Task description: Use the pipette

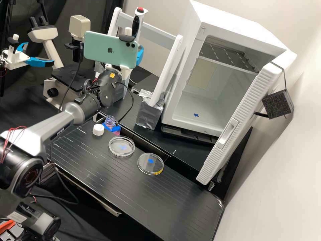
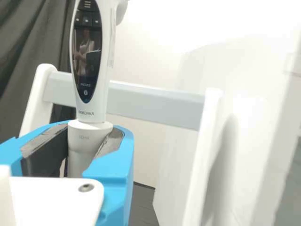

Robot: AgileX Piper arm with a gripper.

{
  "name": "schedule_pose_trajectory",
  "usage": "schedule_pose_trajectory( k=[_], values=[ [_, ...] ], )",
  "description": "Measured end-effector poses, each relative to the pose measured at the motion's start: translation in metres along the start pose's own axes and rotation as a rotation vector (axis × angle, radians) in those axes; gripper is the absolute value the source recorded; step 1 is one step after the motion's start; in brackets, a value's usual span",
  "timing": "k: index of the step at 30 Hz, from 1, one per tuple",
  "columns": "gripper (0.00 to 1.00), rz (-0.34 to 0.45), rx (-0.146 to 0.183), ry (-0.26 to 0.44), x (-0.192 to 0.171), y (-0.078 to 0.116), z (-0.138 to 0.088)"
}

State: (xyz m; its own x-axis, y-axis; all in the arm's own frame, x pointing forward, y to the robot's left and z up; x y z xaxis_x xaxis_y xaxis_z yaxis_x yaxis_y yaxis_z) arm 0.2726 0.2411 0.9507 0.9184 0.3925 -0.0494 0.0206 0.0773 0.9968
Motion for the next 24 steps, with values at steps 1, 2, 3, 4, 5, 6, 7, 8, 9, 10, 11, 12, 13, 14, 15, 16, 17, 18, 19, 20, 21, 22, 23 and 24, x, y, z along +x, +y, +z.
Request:
schedule_pose_trajectory(
  k=[1, 2, 3, 4, 5, 6, 7, 8, 9, 10, 11, 12, 13, 14, 15, 16, 17, 18, 19, 20, 21, 22, 23, 24],
  values=[
    [0.00, -0.005, 0.002, 0.002, 0.003, 0.000, -0.003],
    [0.00, -0.007, 0.003, 0.006, 0.006, 0.000, -0.006],
    [0.00, -0.011, 0.005, 0.007, 0.008, 0.000, -0.009],
    [0.00, -0.019, 0.007, 0.006, 0.011, -0.002, -0.011],
    [0.00, -0.025, 0.009, 0.003, 0.014, -0.002, -0.013],
    [0.00, -0.030, 0.010, -0.002, 0.017, -0.003, -0.015],
    [0.00, -0.031, 0.011, -0.002, 0.019, -0.002, -0.016],
    [0.00, -0.035, 0.012, -0.005, 0.023, -0.003, -0.018],
    [0.00, -0.038, 0.013, -0.007, 0.026, -0.004, -0.019],
    [0.00, -0.045, 0.014, -0.017, 0.031, -0.005, -0.018],
    [0.00, -0.048, 0.014, -0.027, 0.034, -0.005, -0.018],
    [0.00, -0.047, 0.014, -0.033, 0.037, -0.005, -0.018],
    [0.00, -0.048, 0.013, -0.045, 0.041, -0.005, -0.016],
    [0.00, -0.051, 0.013, -0.056, 0.044, -0.005, -0.015],
    [0.00, -0.053, 0.013, -0.070, 0.047, -0.005, -0.014],
    [0.00, -0.055, 0.013, -0.083, 0.051, -0.006, -0.012],
    [0.00, -0.060, 0.013, -0.096, 0.055, -0.007, -0.009],
    [0.00, -0.062, 0.012, -0.109, 0.057, -0.007, -0.008],
    [0.00, -0.067, 0.012, -0.124, 0.060, -0.008, -0.006],
    [0.00, -0.070, 0.012, -0.136, 0.062, -0.009, -0.005],
    [0.00, -0.080, 0.012, -0.157, 0.065, -0.012, -0.002],
    [0.00, -0.081, 0.013, -0.155, 0.067, -0.012, -0.002],
    [0.00, -0.085, 0.012, -0.168, 0.068, -0.013, -0.001],
    [0.00, -0.087, 0.013, -0.173, 0.069, -0.014, -0.001]
  ],
)
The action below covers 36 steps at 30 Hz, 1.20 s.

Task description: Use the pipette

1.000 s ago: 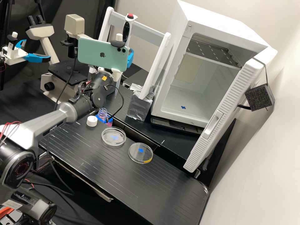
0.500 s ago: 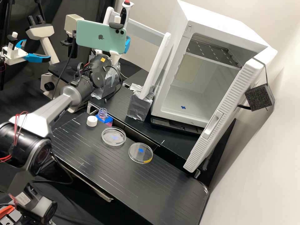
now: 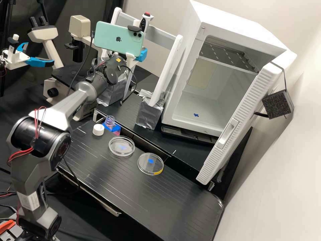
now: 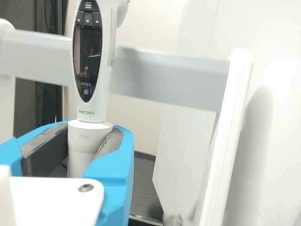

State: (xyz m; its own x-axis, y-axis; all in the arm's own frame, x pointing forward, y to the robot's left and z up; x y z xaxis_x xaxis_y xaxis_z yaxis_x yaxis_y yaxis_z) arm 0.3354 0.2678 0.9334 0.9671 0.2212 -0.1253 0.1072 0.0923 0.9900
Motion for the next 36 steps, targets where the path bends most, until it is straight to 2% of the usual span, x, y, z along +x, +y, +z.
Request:
schedule_pose_trajectory(
  k=[10, 17, 19, 21, 24, 25, 28, 29, 31, 36],
  values=[
    [0.00, 0.006, 0.002, 0.019, 0.002, 0.002, -0.008],
    [0.00, -0.014, 0.001, 0.035, 0.006, -0.005, -0.014],
    [0.00, -0.025, 0.008, 0.028, 0.009, -0.008, -0.015],
    [0.00, -0.038, 0.037, 0.008, 0.011, -0.008, -0.015],
    [0.00, -0.107, 0.047, -0.067, 0.013, -0.006, -0.007],
    [0.00, -0.125, 0.052, -0.066, 0.013, -0.004, -0.005],
    [0.00, -0.163, 0.077, 0.002, 0.014, -0.003, -0.005],
    [0.00, -0.181, 0.056, 0.033, 0.014, -0.004, -0.007],
    [0.00, -0.202, 0.072, 0.073, 0.013, -0.005, -0.011],
    [0.00, -0.207, 0.054, 0.098, 0.015, -0.007, -0.012]
  ],
)
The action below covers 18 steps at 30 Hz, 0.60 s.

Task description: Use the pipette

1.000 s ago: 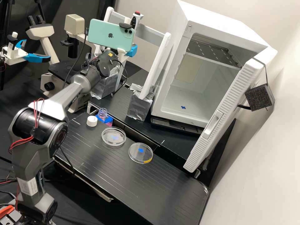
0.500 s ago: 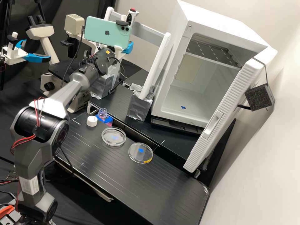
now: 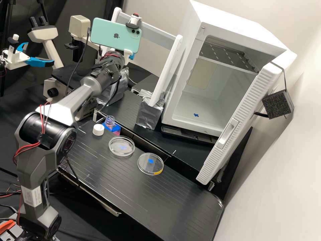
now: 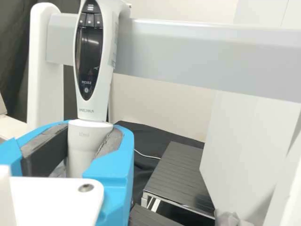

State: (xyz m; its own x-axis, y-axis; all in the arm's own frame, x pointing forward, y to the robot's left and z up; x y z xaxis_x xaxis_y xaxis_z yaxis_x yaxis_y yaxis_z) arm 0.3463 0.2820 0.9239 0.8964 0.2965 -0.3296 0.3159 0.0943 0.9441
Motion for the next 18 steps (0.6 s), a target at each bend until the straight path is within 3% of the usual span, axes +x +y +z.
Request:
schedule_pose_trajectory(
  k=[15, 18],
  values=[
    [0.00, 0.020, 0.000, -0.021, -0.001, 0.007, 0.010],
    [0.00, 0.026, 0.019, -0.025, -0.002, 0.010, 0.014]
  ],
)
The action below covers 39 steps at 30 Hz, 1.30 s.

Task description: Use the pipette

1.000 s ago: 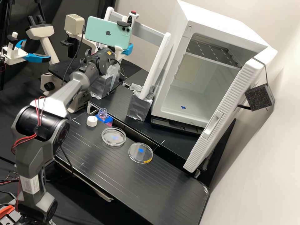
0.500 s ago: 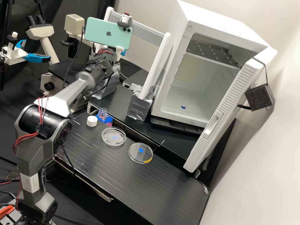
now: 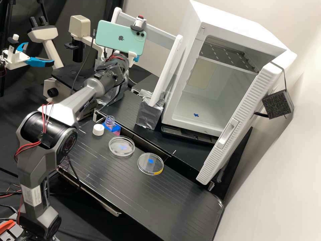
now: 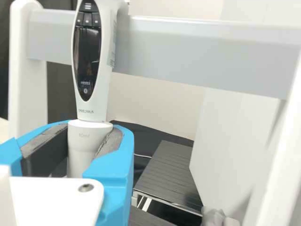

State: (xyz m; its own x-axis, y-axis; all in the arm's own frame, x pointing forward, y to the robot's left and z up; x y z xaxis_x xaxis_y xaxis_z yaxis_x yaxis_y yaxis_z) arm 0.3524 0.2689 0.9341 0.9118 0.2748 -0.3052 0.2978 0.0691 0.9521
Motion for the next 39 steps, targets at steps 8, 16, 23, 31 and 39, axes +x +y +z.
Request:
schedule_pose_trajectory(
  k=[8, 16, 23, 31, 39],
  values=[
    [0.00, 0.010, -0.003, -0.009, -0.002, 0.005, 0.006],
    [1.00, 0.010, -0.005, -0.009, -0.002, 0.005, 0.006],
    [1.00, 0.021, -0.007, -0.009, -0.001, 0.004, 0.004],
    [1.00, 0.046, -0.005, -0.009, 0.000, 0.004, 0.001],
    [1.00, 0.097, 0.011, -0.028, -0.011, -0.007, 0.013]
  ],
)
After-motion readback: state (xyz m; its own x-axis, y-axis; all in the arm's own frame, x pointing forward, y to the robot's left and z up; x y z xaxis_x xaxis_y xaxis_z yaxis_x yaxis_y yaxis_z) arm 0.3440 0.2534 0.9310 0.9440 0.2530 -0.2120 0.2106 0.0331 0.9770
